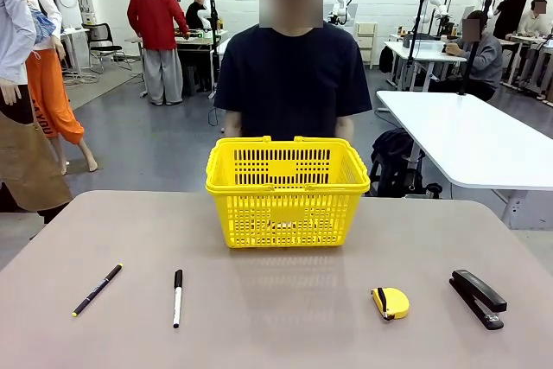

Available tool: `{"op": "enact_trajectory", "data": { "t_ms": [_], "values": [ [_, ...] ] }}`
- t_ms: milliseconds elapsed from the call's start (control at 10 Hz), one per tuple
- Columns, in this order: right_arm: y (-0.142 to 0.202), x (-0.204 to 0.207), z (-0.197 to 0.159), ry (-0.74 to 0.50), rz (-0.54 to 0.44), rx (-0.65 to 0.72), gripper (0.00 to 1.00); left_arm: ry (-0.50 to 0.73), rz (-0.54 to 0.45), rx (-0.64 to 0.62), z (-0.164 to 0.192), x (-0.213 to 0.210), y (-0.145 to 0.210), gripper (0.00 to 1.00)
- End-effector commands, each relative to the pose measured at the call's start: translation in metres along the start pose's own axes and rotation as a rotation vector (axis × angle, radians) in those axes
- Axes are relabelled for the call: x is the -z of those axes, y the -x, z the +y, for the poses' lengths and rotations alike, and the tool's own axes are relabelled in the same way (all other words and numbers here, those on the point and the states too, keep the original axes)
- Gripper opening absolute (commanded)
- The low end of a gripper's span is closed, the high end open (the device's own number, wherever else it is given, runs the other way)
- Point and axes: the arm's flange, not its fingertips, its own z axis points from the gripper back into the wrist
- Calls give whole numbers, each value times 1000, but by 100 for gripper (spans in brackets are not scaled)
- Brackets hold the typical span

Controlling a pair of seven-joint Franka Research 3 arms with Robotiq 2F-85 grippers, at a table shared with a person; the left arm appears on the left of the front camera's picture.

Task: Place the items the person wants into the basket.
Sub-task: Pick up the item the person points to and place it in the Market Basket.

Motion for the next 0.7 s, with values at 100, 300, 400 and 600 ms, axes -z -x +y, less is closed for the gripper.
{"op": "enact_trajectory", "data": {
  "t_ms": [100,300,400,600],
  "values": [
    [-1,4,-1,-9,-21,-12,100,9,3,9,5,-2,1,100],
    [-1,4,-1,-9,-21,-12,100,9,3,9,5,-2,1,100],
    [-1,4,-1,-9,-21,-12,100,9,3,9,5,-2,1,100],
    [-1,4,-1,-9,-21,-12,100,9,3,9,5,-2,1,100]
  ]
}}
